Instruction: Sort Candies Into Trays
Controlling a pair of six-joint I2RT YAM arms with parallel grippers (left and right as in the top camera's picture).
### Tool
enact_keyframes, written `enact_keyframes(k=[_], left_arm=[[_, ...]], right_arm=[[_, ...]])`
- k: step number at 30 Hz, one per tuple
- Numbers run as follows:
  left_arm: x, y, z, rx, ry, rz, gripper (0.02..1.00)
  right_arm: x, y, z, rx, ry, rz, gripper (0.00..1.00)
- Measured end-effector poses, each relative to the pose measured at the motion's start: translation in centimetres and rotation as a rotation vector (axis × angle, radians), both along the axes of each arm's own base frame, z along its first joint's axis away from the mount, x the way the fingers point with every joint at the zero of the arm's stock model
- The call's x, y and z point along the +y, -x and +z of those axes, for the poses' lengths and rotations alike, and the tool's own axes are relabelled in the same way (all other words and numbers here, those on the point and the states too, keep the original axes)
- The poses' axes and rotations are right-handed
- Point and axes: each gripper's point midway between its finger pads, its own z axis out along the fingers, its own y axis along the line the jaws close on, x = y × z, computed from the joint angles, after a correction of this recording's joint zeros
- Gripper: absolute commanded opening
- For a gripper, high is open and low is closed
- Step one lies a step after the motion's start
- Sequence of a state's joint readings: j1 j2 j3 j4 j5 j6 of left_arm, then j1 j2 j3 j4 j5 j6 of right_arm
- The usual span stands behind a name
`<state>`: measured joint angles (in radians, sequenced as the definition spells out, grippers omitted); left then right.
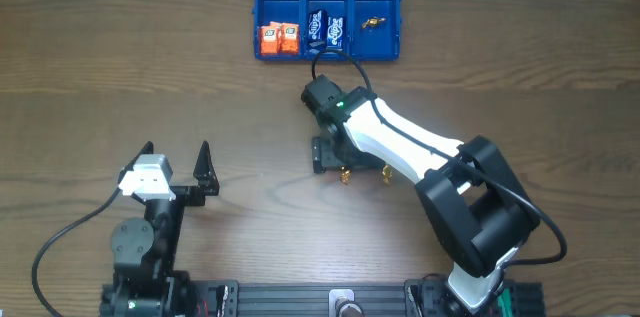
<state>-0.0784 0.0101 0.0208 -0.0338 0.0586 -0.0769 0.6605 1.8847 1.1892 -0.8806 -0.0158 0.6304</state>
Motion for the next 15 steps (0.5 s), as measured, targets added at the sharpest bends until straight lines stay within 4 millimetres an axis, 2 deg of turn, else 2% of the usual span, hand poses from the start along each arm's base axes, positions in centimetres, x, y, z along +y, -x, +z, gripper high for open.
enact_keyframes(k=[4,7,11,15], left_arm=[[0.0,0.0,0.0,0.0,0.0,0.0,0.998],[0.0,0.0,0.0,0.0,0.0,0.0,0.998],[0.0,0.0,0.0,0.0,0.0,0.0,0.996],[0.0,0.0,0.0,0.0,0.0,0.0,0.998]], right_arm=[[-0.1,0.5,-0.5,0.011,0.0,-0.038,0.798],[-0.4,1.2,-1.1,0.028,0.005,-0.063,0.693],[0.2,1.2,-1.1,0.017,-0.007,-0.072,0.476],[0.4,1.2,-1.1,0.013,-0.011,-0.076,0.389]])
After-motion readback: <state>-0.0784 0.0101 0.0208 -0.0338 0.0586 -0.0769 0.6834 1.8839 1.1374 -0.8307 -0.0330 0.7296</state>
